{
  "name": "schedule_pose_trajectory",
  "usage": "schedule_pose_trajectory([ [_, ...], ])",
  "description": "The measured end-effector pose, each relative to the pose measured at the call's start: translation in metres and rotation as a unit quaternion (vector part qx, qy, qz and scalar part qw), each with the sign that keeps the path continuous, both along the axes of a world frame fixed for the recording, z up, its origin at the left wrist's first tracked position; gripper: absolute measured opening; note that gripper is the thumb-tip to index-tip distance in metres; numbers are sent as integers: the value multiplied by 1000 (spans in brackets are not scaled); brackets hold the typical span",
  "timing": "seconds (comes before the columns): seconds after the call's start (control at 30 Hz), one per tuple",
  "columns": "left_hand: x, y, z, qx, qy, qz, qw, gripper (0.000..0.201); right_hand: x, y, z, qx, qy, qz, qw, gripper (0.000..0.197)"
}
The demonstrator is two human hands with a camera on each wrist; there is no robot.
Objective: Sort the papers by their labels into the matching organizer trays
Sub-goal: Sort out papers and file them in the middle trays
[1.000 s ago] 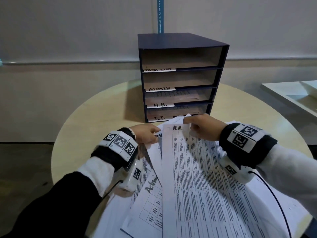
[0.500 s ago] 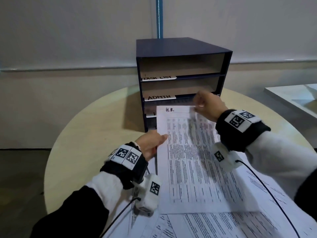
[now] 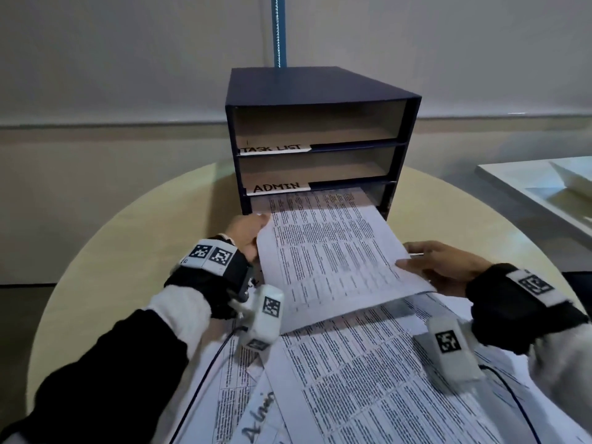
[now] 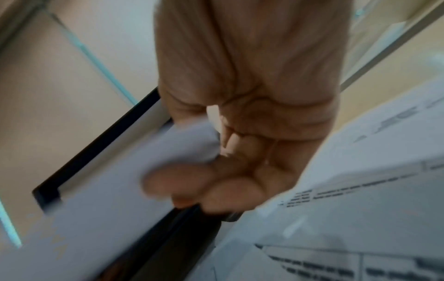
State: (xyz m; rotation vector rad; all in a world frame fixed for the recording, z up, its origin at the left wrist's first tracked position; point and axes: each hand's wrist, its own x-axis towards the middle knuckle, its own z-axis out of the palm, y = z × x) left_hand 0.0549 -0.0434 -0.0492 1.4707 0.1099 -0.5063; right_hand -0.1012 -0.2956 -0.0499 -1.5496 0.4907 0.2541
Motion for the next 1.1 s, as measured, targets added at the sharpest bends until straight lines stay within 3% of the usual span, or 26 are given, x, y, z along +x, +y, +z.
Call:
schedule_pose_trajectory([
  [0.17,-21,-1,7,-45,48,-59,996,19,16,3,6,14,-44,-84,995,23],
  [0.3,-33,8,13,-33,60,-100,993,12,47,13,21,64,-38,-132,988,25],
  [0.43,-28,12,17,-28,49,-26,998,8,63,23,41,110,-12,-135,985,11],
  [0.53,-24,13,17,-52,40,40,997,31,65,29,44,68,12,-80,994,15],
  [0.6,-26,13,16,-63,38,54,996,37,68,28,41,62,13,-94,994,25],
  [0.7,-36,13,18,-86,48,38,994,17,78,26,33,75,-5,-146,986,29],
  [0.8,-40,12,16,20,-32,-26,999,11,91,30,28,61,-34,-193,979,20],
  [0.87,-42,8,15,150,-141,-74,976,12,100,33,26,55,-59,-216,973,19],
  [0.93,-40,2,15,282,-260,-87,920,19,108,34,23,61,-87,-230,967,32],
  [0.97,-38,-1,16,329,-302,-98,889,22,112,34,22,68,-94,-239,964,24],
  [1.0,-37,-4,17,368,-325,-118,863,21,115,35,22,68,-90,-244,963,18],
  [1.1,-30,-10,16,464,-314,-177,809,5,126,34,18,-25,-90,-247,964,30],
])
